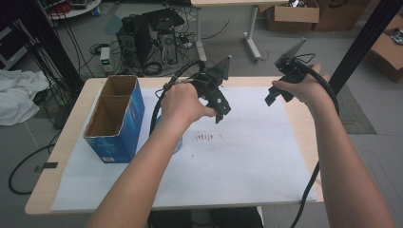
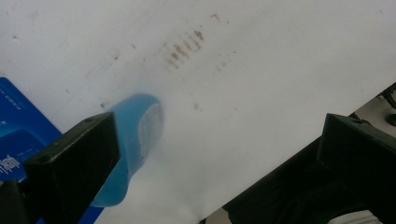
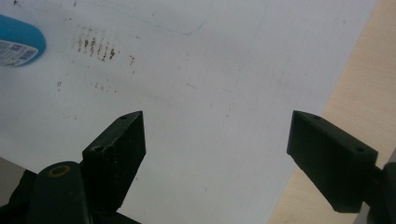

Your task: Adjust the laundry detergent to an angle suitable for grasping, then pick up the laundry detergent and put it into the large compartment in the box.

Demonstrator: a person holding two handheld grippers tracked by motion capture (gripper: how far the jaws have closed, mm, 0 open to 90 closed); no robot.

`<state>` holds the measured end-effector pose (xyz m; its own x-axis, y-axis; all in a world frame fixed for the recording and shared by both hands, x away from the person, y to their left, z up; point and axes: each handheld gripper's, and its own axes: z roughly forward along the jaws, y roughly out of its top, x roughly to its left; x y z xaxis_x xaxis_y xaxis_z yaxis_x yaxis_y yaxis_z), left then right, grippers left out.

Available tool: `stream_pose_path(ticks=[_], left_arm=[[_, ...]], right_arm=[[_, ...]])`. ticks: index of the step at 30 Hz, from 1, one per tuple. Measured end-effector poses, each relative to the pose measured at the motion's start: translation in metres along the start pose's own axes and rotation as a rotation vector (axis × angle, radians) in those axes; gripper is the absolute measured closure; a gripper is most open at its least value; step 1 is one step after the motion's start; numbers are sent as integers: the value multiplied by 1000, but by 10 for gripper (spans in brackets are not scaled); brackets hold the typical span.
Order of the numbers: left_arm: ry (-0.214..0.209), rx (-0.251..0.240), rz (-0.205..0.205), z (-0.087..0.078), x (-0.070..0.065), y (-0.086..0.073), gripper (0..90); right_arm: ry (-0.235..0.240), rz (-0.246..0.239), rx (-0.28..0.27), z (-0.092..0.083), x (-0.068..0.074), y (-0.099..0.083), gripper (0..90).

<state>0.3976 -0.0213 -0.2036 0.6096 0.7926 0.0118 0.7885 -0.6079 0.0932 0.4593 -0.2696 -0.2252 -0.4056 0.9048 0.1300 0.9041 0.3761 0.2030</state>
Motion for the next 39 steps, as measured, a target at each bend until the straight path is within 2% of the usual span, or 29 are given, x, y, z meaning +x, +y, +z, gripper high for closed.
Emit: stream_pose_path(ticks=[8,15,26,39], left_arm=[[-3,3,-6,-1,4,-3,1],[-1,3,-2,-1,5,-3,1],[-6,2,-7,1,7,-4,1],[-7,-11,9,-10,9,-8,1]], right_arm=[[8,-27,-3,0,1,0,172],[8,-17,-20,-2,-1,-2,168],[7,-15,-18,0,-2,0,168],[3,-11,-22,-1,-1,1,168]])
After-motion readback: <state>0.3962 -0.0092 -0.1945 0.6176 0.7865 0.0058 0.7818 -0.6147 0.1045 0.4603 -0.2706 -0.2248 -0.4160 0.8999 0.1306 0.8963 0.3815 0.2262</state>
